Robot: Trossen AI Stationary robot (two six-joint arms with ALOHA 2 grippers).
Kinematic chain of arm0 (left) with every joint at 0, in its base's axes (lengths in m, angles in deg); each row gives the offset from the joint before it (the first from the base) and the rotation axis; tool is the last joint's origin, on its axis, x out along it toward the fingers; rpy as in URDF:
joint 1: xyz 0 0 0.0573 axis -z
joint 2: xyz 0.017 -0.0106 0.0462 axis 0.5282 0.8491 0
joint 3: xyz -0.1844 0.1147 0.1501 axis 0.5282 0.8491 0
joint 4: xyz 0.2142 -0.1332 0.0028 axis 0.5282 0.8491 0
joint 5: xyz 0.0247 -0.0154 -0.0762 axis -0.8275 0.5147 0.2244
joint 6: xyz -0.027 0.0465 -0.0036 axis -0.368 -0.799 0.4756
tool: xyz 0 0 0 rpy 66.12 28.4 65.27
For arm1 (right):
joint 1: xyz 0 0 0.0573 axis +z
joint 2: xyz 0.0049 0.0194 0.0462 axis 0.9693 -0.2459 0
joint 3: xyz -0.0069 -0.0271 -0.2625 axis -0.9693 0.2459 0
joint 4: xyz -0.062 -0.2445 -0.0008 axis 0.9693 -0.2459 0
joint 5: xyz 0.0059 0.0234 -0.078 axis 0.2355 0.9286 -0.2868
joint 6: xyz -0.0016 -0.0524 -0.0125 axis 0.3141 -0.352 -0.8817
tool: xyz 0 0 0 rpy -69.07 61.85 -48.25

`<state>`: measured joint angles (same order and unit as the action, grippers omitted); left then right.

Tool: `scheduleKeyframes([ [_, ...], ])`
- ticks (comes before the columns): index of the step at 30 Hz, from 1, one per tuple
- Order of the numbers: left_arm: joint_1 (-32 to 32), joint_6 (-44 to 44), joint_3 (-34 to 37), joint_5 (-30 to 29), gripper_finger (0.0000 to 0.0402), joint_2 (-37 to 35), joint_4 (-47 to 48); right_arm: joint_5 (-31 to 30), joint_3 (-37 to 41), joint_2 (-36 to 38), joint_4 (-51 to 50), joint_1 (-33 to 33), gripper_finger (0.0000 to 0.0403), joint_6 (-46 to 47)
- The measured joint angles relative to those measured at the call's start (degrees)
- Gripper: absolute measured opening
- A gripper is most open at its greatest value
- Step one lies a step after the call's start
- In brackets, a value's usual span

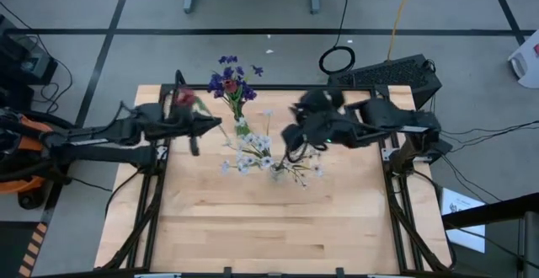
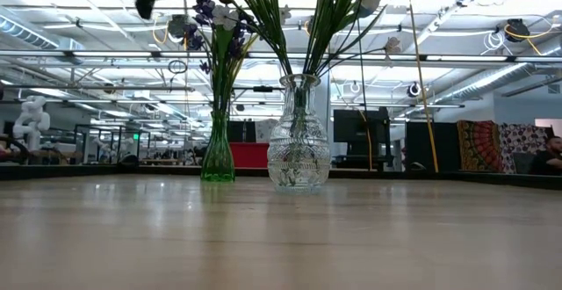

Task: Sort flowers into vase by color
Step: Put the red flower into the green vase

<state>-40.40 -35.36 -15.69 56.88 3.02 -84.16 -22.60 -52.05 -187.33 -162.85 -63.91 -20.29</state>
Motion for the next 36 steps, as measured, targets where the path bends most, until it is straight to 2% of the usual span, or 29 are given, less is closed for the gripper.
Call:
scheduleKeyframes([
  [5, -4.44, -2.62, 0.15, -2.52, 0.0004, 6.19, -4.79, -5.67, 0.23, 2.55, -14.52, 3.92, 0.003, 12.36],
  [9, -8.4, -3.7, 0.15, -3.58, 0.0004, 9.1, -4.32, -7.25, 6.61, 6.14, -13.81, 7.66, 0.0019, 14.44],
  [13, -11.65, -3.79, 0.43, -1.63, 0.0004, 10.83, -8.31, -8.08, 19.06, 11.61, -12.52, 10.44, 0.0008, 22.61],
  [16, -13.22, -3.72, 2.13, -0.58, 0.0004, 11.94, -10.98, -8.29, 29.23, 16.85, -12.01, 12.21, 0.0001, 32.37],
  [19, -14.16, -3.58, 4.29, 0.02, 0.0004, 12.62, -14.33, -8.46, 38.93, 21.86, -7.96, 13.85, 0.0001, 39.46],
  [23, -14.85, -2.39, 5.73, 0.63, 0.0004, 13.03, -18.7, -8.48, 49.17, 27.93, 2.34, 14.63, 0.0001, 40.45],
  [26, -15.17, -2.63, 5.73, 0.61, 0.0004, 14.08, -19.56, -8.56, 54.03, 31.39, 8.72, 14.59, 0.0001, 39.06],
  [36, -15.15, -2.39, 5.75, 0.63, 0.0004, 21.45, -21.03, -8.45, 56.2, 33.27, 12.43, 14.34, 0.0, 36.08],
])
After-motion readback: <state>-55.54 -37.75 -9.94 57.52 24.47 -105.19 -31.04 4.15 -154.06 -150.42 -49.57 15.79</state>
